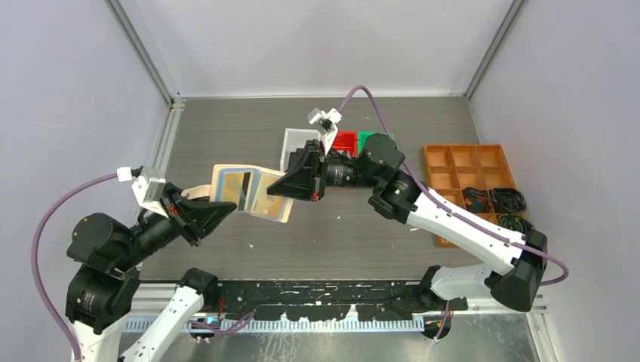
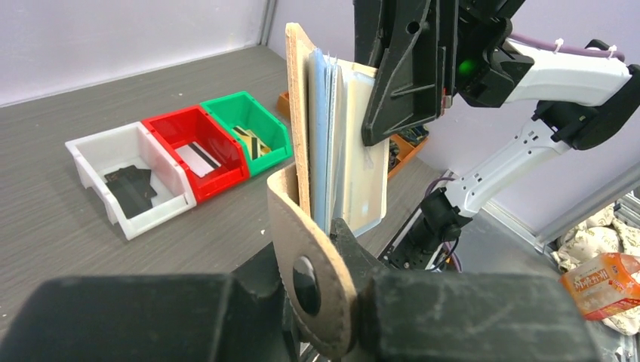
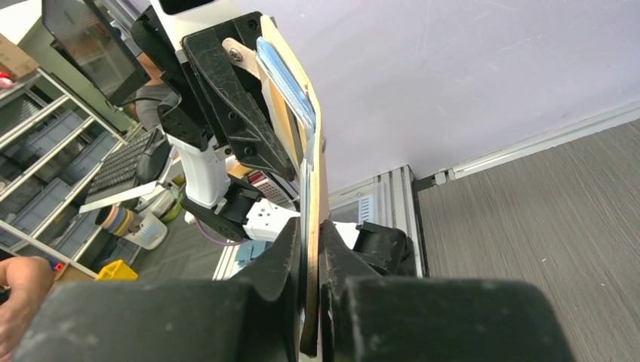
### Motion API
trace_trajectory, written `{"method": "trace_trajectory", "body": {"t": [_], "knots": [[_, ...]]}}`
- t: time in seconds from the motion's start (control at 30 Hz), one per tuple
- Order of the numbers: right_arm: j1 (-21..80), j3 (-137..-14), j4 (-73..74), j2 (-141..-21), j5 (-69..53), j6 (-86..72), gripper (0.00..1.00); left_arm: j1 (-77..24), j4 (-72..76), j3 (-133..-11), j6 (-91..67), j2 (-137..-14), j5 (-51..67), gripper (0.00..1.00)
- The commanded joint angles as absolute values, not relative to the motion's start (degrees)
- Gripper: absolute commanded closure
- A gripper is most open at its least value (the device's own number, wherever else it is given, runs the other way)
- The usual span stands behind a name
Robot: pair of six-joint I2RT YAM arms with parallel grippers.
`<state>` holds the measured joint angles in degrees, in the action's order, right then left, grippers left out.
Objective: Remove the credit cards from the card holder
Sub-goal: Remove the credit card from the card holder.
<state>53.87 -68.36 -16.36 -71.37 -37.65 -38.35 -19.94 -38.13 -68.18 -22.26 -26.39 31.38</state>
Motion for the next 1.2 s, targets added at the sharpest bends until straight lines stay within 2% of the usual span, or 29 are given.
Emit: {"method": "trace_trajectory", "body": {"t": [0.0,0.2,0.3,0.37,0.57,0.67,0.87,1.0,1.17], "knots": [[54.71,-68.10,-23.64,-71.39,-38.70,-41.00,0.90,-19.86,-33.58,-70.31,-23.00,-27.31,27.16,0.99],[54.76,-66.98,-22.62,-70.77,-36.71,-40.56,0.46,-19.86,-34.87,-69.87,-24.32,-28.43,34.61,1.00],[53.30,-67.15,-17.26,-66.82,-31.72,-36.94,0.33,-19.83,-37.16,-70.14,-23.49,-29.52,33.42,1.00],[51.72,-67.19,-14.02,-63.91,-27.51,-35.46,0.28,-19.87,-39.54,-70.39,-22.13,-30.55,31.57,1.00],[47.81,-67.58,-6.27,-58.08,-18.53,-34.71,0.26,-19.86,-45.22,-71.39,-21.07,-34.80,28.12,1.00],[47.72,-66.43,-8.69,-58.81,-22.57,-38.81,0.27,-19.87,-49.42,-73.66,-20.25,-39.06,30.36,1.00],[48.18,-64.19,-20.36,-68.16,-33.85,-53.88,0.37,-19.86,-60.84,-83.05,-12.71,-50.41,36.61,1.00],[49.18,-61.73,-26.68,-71.65,-35.80,-58.10,0.39,-19.86,-62.25,-84.24,-11.58,-51.36,39.85,1.00],[50.01,-60.35,-27.48,-72.79,-36.58,-58.30,0.40,-19.86,-61.67,-83.73,-11.90,-50.41,39.93,1.00]]}}
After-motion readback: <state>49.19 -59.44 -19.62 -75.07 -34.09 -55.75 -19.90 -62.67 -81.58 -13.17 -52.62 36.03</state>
